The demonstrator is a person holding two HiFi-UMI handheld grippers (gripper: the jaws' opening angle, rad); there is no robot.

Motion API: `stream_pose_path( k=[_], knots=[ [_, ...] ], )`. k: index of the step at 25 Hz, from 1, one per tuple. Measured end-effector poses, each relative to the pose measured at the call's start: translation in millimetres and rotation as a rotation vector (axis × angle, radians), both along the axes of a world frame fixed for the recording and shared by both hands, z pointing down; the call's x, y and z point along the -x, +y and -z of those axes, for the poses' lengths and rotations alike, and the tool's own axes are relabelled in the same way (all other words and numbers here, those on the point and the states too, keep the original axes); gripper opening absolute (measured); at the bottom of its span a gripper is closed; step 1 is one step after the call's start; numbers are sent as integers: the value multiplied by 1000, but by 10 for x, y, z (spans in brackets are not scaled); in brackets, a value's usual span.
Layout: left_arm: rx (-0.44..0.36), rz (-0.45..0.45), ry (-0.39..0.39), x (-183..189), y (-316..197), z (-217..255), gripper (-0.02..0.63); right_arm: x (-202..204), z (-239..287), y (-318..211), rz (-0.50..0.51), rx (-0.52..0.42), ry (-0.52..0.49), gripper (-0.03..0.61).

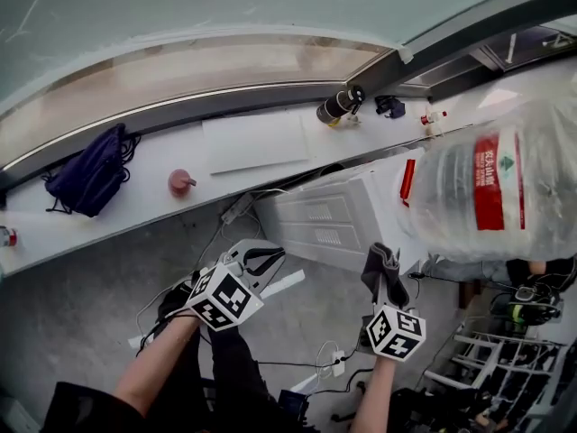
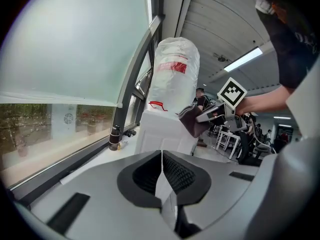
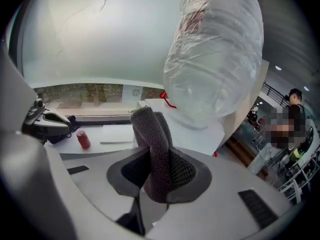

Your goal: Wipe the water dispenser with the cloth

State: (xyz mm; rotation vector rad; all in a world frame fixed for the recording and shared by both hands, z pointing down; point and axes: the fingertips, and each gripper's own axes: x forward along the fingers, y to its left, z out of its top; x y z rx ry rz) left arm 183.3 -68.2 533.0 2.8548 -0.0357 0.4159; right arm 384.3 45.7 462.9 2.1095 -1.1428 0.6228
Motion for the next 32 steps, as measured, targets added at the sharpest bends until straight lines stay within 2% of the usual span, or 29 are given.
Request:
stream_pose_path(
  k=[5,11,19,32],
  knots=[
    [5,-11,5,-39,114,-5,20,-251,-116,143,-32,15,61,100],
    [17,2,-24,53,203,-176,20,-301,-472,176,-78,-5,78,101],
    [38,55,-68,236,218,-478,20,-316,-1422,124,-143,56,21,101],
    [62,152,-147,311,247,-1107,20,-357,-3202,0,-134,227,-57,100]
  ],
)
